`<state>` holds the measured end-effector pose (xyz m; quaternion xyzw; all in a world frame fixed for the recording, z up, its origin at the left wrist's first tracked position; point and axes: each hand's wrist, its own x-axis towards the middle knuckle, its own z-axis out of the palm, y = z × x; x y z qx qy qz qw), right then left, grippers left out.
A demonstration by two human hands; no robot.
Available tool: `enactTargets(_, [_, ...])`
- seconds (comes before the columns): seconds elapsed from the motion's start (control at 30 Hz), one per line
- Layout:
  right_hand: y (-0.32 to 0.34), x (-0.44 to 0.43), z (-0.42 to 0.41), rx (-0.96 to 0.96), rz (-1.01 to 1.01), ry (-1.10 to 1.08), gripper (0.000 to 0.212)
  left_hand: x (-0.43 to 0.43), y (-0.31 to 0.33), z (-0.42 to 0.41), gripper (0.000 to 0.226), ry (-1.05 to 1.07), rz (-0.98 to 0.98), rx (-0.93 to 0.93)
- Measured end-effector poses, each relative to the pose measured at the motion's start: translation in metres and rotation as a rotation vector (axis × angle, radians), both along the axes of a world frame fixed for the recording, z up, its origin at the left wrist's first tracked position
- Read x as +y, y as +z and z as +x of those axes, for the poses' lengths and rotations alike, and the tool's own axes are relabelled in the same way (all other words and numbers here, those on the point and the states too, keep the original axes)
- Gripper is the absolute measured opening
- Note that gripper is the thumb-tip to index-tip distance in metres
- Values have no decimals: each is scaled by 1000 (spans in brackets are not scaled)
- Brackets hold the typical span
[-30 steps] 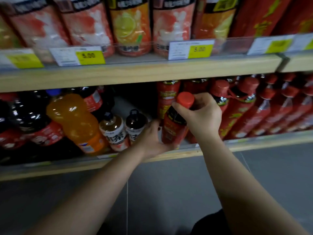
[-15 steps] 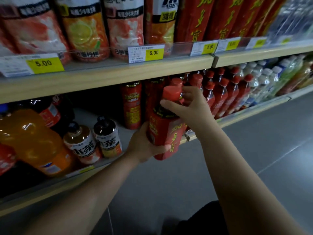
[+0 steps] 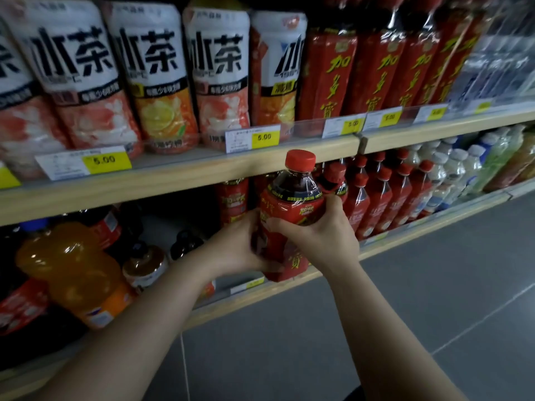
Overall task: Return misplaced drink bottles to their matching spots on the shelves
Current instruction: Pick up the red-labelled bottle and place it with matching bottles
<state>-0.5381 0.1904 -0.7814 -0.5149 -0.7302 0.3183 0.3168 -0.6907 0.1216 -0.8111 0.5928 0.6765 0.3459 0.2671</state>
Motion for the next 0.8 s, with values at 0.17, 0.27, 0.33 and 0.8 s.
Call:
enactTargets(0.17, [26,25,10,152,54,-121,89,7,56,-16,59,169,209,430])
enactTargets(0.27, [50,43,14,231,75,-128,87,22,82,-18,50,176,269,593])
enactTargets(0.33, [67,53,17,259,102,-114,86,38,91,-16,50,167,208,728])
enactTargets(0.8, [128,121,40,593,214,-1,106,97,85,11,42,270,224,711])
